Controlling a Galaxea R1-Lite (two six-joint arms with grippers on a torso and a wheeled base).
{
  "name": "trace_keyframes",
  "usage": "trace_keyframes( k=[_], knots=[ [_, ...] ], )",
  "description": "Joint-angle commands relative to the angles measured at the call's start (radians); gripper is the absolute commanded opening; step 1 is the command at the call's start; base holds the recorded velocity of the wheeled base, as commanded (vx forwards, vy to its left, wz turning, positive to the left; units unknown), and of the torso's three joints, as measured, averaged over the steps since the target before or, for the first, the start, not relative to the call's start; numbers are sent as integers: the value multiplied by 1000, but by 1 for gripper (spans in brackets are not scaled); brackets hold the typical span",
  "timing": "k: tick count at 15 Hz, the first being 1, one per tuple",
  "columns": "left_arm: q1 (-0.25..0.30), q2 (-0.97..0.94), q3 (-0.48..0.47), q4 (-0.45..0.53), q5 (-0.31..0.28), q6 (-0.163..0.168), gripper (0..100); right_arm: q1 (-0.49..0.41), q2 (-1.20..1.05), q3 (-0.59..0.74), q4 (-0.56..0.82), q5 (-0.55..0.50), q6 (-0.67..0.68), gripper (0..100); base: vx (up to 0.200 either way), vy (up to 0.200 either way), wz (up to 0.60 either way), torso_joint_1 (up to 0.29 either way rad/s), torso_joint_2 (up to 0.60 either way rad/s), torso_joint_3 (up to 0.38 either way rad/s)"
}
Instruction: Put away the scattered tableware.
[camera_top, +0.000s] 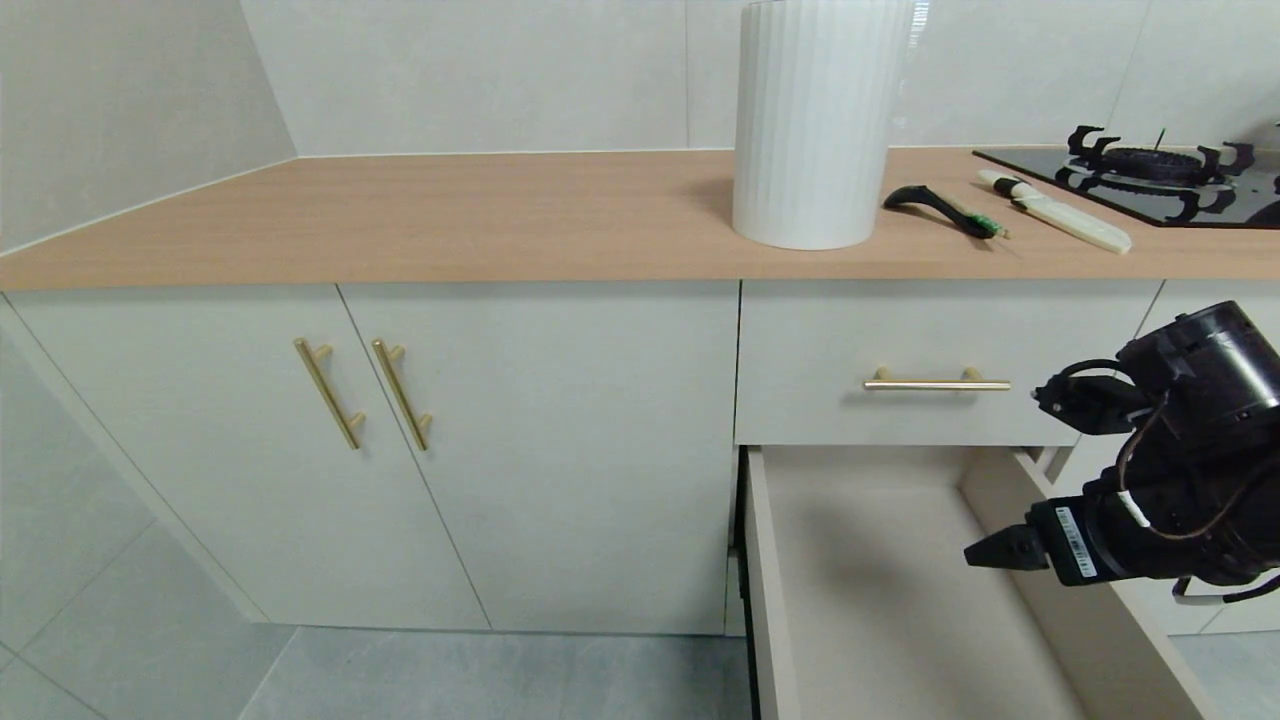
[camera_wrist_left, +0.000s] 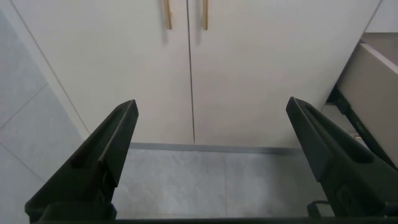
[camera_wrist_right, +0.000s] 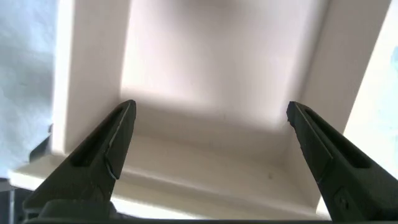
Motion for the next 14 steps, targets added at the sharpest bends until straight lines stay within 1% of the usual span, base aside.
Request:
trace_keyframes(
  k=[1, 4, 7, 11, 14],
  knots=[
    [1, 1, 0, 0, 0, 0, 100, -1, -43, 14, -18, 3, -1, 100, 0, 0, 0, 0, 0, 0],
    [-1, 1, 0, 0, 0, 0, 100, -1, -68, 31, -104, 0, -1, 100, 0, 0, 0, 0, 0, 0],
    [-1, 1, 0, 0, 0, 0, 100, 0, -122, 48, -121, 3, -5, 100, 0, 0, 0, 9, -38, -24],
    [-1, 1, 0, 0, 0, 0, 100, 6, -157, 49, -125, -1, -9, 100, 0, 0, 0, 79, -262, -270],
    [1, 1, 0, 0, 0, 0, 100, 16, -169, 49, -125, -1, -9, 100, 0, 0, 0, 108, -548, -308]
  ],
)
